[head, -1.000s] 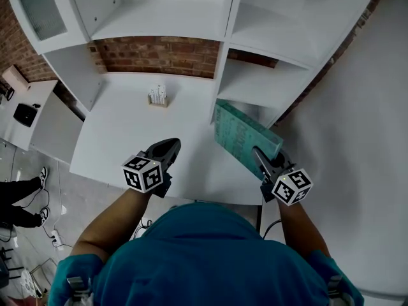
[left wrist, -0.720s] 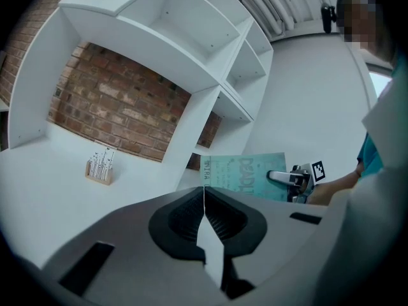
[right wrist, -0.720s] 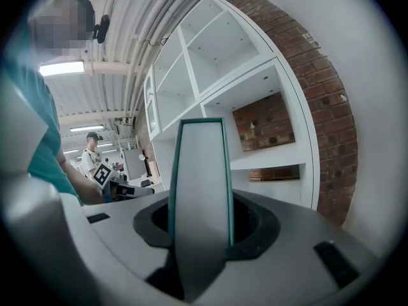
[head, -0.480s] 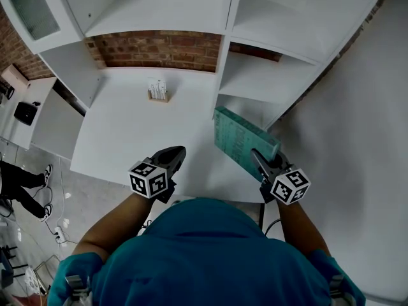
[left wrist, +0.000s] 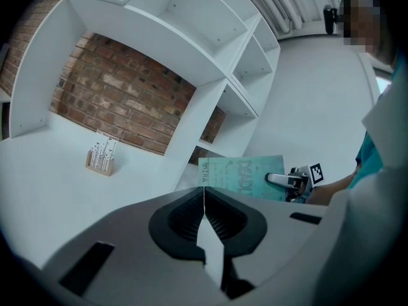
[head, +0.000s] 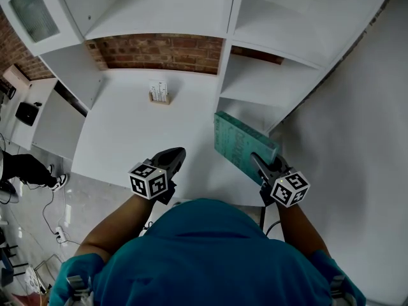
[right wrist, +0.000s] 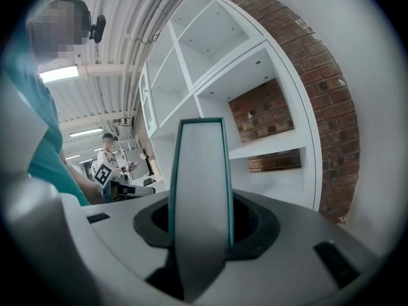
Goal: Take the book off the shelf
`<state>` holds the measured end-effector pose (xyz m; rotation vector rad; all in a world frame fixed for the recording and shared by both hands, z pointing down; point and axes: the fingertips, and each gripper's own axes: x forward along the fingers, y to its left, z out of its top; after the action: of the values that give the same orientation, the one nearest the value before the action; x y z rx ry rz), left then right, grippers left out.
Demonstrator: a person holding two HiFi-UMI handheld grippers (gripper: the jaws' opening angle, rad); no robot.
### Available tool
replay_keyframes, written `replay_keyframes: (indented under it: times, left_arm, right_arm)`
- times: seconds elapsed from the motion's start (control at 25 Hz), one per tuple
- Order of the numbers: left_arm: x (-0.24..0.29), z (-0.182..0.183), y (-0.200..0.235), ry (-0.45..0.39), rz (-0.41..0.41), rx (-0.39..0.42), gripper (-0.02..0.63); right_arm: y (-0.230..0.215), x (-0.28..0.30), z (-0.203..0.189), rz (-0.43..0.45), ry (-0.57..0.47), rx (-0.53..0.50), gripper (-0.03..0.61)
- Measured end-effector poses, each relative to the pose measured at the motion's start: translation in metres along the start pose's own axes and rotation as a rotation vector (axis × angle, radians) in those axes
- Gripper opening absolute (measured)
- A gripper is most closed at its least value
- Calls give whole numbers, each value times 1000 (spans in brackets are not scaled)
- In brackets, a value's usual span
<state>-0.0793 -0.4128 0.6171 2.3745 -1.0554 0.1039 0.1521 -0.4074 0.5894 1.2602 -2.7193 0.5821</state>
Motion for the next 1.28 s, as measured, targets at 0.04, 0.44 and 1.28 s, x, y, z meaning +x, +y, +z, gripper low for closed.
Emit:
replay_keyframes:
  times: [0.04, 0.44, 1.28]
  left_arm:
    - [0, 0, 1, -3, 1, -8, 18]
    - [3, 7, 8, -22, 10, -31, 18]
    - [11, 13, 9, -28, 4, -39, 18]
  right_arm:
    - [0, 0, 0, 1, -1, 2, 172]
    - [-2, 6, 3, 14, -2, -2, 172]
    - [-10, 16, 8, 21, 6, -9, 172]
